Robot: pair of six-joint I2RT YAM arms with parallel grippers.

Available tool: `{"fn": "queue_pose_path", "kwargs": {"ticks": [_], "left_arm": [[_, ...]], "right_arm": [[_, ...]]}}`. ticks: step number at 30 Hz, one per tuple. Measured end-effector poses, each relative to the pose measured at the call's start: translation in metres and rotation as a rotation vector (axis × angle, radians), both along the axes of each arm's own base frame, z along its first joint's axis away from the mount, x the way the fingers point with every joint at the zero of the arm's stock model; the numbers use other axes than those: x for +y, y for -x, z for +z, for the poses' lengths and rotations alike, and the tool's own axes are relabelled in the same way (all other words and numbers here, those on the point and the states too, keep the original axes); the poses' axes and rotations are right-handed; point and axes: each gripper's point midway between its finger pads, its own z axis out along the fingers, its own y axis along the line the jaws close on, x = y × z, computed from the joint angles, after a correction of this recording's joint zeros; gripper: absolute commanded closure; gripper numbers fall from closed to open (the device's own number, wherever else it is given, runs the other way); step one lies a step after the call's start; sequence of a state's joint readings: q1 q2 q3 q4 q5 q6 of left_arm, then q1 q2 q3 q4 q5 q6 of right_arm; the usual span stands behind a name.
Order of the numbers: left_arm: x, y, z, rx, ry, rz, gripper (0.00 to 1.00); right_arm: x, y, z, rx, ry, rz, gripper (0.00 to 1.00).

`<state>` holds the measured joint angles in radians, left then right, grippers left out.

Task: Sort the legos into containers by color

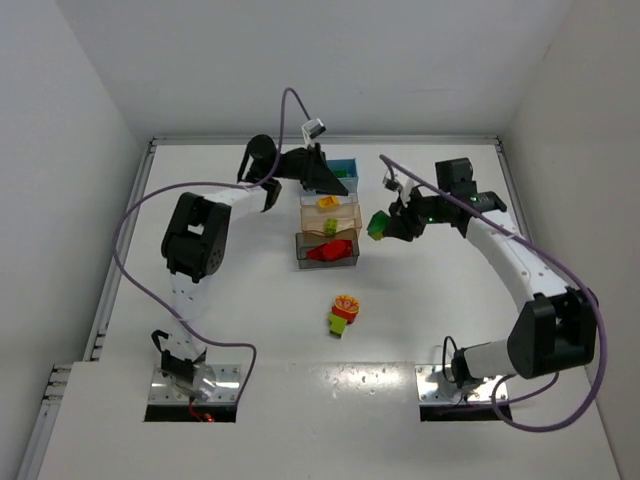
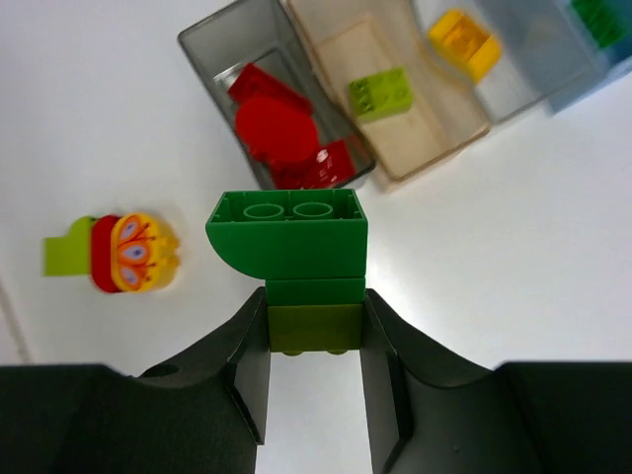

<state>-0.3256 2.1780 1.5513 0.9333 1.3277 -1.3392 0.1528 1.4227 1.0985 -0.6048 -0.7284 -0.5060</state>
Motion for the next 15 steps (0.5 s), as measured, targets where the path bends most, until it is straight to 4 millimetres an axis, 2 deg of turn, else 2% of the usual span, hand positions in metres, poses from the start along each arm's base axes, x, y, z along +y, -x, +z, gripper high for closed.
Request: {"fn": "queue_pose_path", "kwargs": {"ticks": [2, 6, 9, 15], "left_arm": [[-0.009, 0.024, 0.001, 0.028, 0.003, -0.077, 0.35], [-0.018, 0.053, 0.004, 0.041, -0.002, -0.172, 0.35], [-0.019, 0.061, 0.006, 0.039, -0.005, -0.200, 0.35], [-0.018, 0.063, 0.004, 0.044, -0.012, -0.205, 0.35]], "right_arm": [[0.007, -0.007, 0.011, -0.099, 0.044, 0.010, 0.94], [0.021, -0.014, 0.019, -0.203, 0.103, 0.027, 0.94], [0.027, -0.016, 0.019, -0.233, 0.135, 0.034, 0.94], [0.031, -0.016, 0.024, -0.269, 0.166, 0.029, 0.94]]}}
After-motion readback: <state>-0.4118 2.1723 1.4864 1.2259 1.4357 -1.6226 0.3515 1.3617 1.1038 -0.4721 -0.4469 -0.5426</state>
